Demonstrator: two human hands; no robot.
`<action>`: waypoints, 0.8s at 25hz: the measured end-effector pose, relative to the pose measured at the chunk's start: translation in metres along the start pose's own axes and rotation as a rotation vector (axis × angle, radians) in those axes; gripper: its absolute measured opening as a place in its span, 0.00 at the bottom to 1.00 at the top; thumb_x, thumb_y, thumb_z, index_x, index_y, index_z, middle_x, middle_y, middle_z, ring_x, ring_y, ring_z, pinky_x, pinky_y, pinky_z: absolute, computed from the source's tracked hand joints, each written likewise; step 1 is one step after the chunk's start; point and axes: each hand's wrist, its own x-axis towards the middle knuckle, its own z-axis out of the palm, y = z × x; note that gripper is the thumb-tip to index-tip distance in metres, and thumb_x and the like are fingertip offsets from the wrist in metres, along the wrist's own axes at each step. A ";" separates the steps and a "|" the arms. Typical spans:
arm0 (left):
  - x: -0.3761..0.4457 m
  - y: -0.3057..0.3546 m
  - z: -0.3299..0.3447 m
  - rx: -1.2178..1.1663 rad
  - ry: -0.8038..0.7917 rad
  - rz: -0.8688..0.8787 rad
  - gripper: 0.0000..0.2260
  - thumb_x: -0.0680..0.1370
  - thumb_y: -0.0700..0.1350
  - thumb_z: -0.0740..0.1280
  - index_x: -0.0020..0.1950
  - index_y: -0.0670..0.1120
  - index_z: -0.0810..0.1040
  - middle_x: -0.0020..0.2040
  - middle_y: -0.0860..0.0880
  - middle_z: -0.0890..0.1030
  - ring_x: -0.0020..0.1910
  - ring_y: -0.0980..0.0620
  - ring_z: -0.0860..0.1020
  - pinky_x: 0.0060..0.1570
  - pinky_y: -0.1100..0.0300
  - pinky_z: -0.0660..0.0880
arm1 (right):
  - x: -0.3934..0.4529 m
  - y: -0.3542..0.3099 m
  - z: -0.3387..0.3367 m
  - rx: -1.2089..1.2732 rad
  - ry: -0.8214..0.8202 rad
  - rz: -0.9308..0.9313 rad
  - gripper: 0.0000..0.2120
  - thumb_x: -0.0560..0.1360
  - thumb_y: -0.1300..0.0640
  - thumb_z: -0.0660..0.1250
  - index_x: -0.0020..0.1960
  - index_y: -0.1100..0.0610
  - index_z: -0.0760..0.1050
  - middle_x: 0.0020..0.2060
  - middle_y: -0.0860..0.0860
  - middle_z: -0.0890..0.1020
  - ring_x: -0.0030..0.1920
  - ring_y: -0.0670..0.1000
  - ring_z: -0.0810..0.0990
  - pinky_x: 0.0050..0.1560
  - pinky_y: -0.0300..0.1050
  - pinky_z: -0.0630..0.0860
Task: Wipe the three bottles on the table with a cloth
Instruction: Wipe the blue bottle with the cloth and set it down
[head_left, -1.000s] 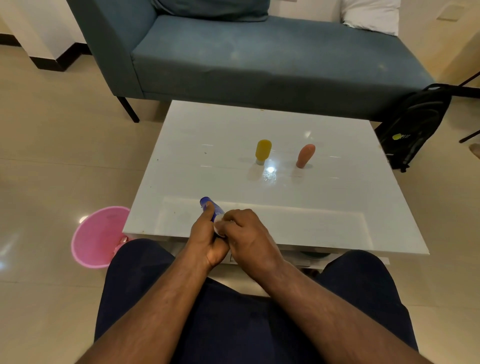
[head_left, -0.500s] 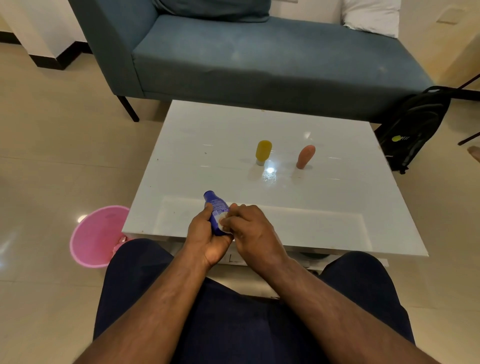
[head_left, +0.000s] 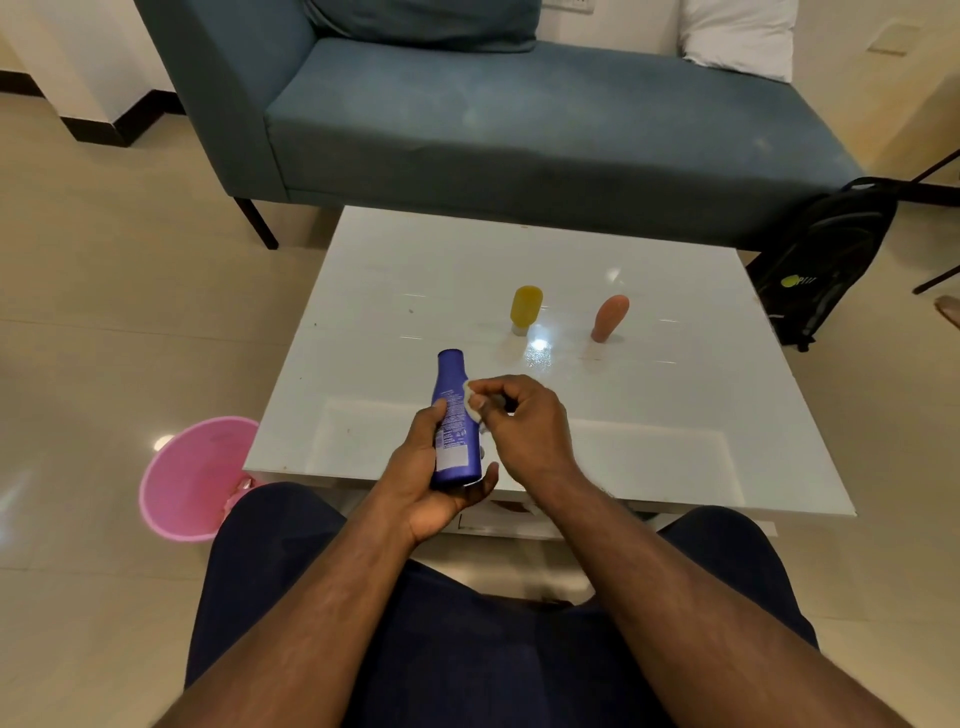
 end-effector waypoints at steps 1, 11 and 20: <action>0.001 0.000 0.000 -0.001 0.019 0.017 0.17 0.77 0.54 0.70 0.60 0.44 0.79 0.46 0.42 0.82 0.43 0.48 0.79 0.51 0.45 0.79 | 0.000 -0.002 0.001 -0.016 -0.009 -0.008 0.05 0.74 0.56 0.70 0.49 0.50 0.81 0.47 0.45 0.82 0.45 0.40 0.79 0.42 0.29 0.73; 0.006 -0.003 -0.001 0.155 0.037 0.068 0.24 0.76 0.60 0.71 0.64 0.46 0.80 0.47 0.43 0.83 0.41 0.49 0.81 0.45 0.53 0.81 | -0.007 -0.011 -0.001 -0.110 -0.006 -0.057 0.07 0.76 0.54 0.69 0.50 0.56 0.80 0.47 0.48 0.80 0.42 0.41 0.78 0.37 0.26 0.73; 0.008 -0.004 -0.004 0.131 0.009 0.150 0.24 0.77 0.58 0.68 0.71 0.50 0.76 0.58 0.41 0.82 0.56 0.43 0.80 0.56 0.46 0.78 | -0.028 -0.001 0.007 -0.164 -0.019 -0.072 0.06 0.77 0.51 0.66 0.50 0.52 0.78 0.47 0.45 0.78 0.45 0.42 0.78 0.47 0.38 0.79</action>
